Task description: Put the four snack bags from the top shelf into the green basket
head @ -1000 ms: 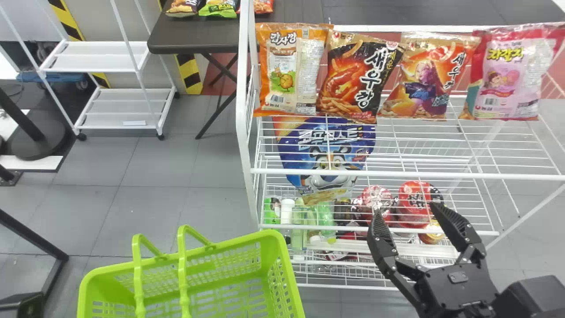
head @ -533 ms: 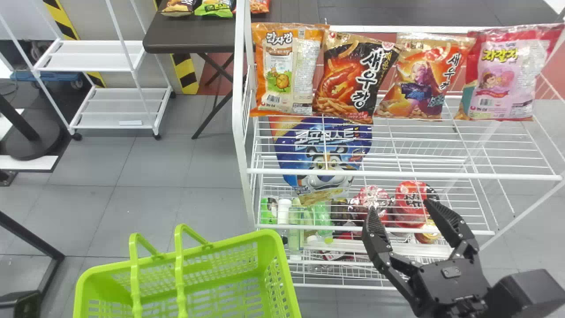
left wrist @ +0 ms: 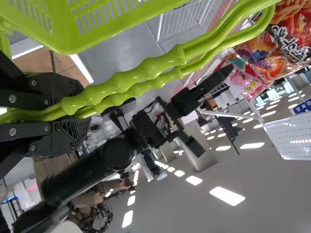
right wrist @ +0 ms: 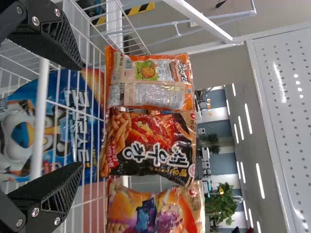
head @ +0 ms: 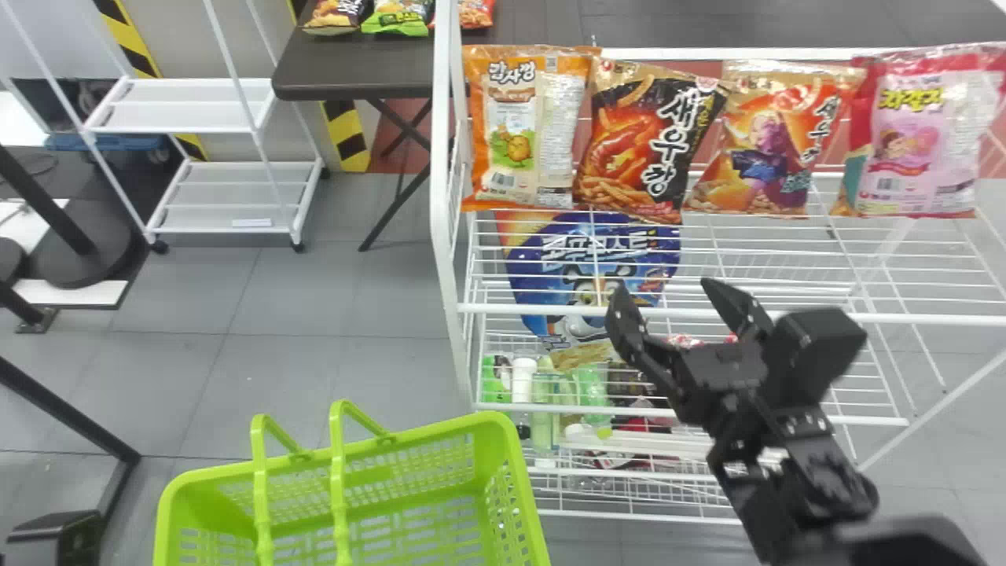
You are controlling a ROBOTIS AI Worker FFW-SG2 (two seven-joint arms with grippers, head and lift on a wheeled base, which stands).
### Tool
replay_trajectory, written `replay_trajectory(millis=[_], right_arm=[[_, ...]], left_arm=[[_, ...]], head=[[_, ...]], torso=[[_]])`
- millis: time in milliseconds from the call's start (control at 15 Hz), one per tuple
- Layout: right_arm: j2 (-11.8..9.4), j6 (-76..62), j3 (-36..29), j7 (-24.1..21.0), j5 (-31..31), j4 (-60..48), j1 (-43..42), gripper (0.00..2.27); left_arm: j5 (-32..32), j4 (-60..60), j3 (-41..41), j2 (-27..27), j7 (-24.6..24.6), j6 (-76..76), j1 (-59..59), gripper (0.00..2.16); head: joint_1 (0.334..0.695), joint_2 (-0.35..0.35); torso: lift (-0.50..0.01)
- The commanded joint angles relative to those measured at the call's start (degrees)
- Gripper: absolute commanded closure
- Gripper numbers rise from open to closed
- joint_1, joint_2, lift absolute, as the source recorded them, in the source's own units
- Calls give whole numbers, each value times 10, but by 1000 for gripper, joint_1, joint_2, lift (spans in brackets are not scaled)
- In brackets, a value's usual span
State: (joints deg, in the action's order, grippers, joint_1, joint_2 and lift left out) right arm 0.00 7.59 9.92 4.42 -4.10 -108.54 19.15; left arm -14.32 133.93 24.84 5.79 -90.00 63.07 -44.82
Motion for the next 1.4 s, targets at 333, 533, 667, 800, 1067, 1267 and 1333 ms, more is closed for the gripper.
replay_trajectory(millis=[333,533,667,800,1067,1267,1333], right_arm=[[1,-8,42,-27,-55,267,-269,124],[1,-71,66,-24,-97,410,-374,120],[1,-106,79,-5,-119,491,-430,117],[1,-138,83,35,-152,570,-482,117],[1,-148,84,90,-202,697,-572,127],[1,-127,81,125,-196,708,-587,576],[1,-113,76,133,-195,711,-589,745]], left_arm=[[-4,-26,-1,15,-6,3,20,2148],[-8,-39,-7,23,-6,9,32,2148],[-10,-44,-7,23,-6,11,33,2148],[-10,-48,-5,23,-6,11,36,2148],[-11,-55,-1,23,-6,11,40,2148],[-11,-69,-2,26,-6,11,53,2148],[-11,-72,-3,27,-6,11,55,2148]], head=[[695,147],[695,133],[695,133],[695,143],[695,137],[695,128],[695,133]], torso=[[0],[0],[0],[0],[0],[0],[0]])
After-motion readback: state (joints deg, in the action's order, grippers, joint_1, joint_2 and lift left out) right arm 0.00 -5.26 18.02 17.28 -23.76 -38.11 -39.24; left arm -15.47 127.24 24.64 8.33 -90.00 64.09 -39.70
